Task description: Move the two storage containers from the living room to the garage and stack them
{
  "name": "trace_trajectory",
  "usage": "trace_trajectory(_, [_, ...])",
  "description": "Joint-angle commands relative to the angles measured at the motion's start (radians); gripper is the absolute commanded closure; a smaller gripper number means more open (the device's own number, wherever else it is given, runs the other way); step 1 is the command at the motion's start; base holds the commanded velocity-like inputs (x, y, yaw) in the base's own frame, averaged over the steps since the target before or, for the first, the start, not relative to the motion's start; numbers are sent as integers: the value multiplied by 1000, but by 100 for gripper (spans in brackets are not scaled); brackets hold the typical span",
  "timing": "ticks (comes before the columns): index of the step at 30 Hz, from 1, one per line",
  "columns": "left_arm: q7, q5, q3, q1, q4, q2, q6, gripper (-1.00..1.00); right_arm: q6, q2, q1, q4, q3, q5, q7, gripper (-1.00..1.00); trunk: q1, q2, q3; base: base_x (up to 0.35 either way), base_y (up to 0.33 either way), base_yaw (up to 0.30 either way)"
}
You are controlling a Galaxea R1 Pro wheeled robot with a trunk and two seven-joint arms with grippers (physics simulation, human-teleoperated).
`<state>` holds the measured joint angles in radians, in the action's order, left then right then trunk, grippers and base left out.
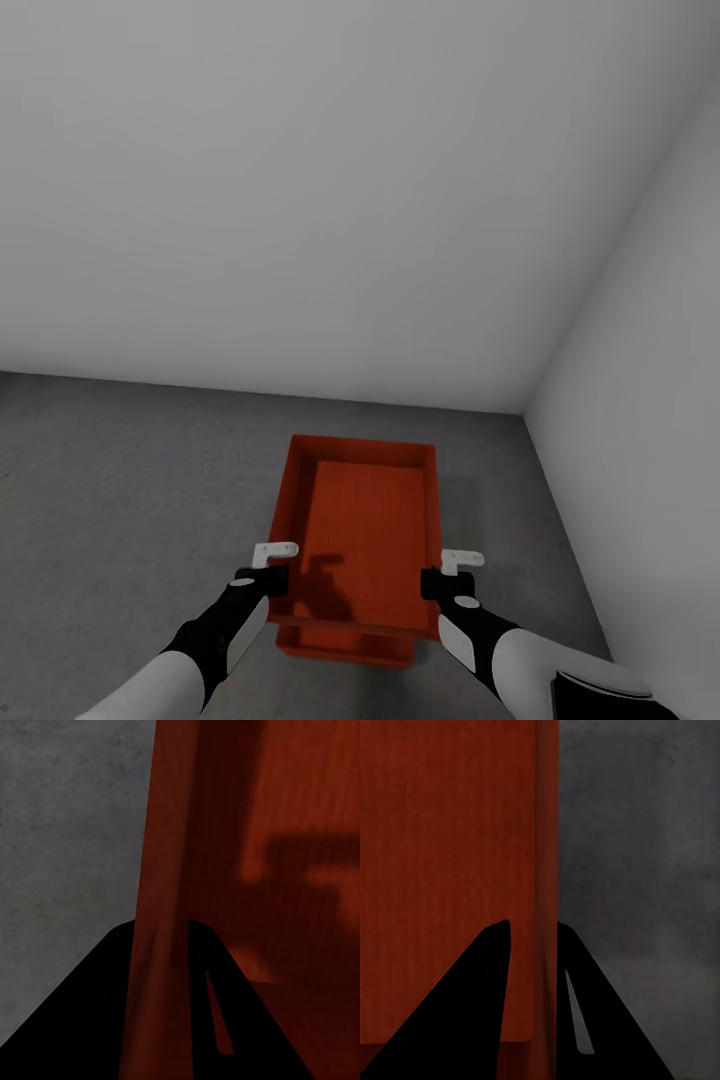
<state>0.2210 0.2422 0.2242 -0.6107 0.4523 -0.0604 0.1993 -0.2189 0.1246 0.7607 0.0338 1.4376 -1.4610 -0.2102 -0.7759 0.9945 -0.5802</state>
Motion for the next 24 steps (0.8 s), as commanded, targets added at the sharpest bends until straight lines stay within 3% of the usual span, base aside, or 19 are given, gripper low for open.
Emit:
trace_trajectory(1, [12, 11, -10, -1, 34, 2, 5, 100, 0, -28, 0, -20, 10, -8, -3, 100, 0, 1, -2, 0, 0, 0])
trace_trajectory(24, [13, 11, -11, -1, 34, 2, 5, 100, 0, -28, 0, -20, 10, -7, -5, 100, 0, 1, -38, 0, 0, 0])
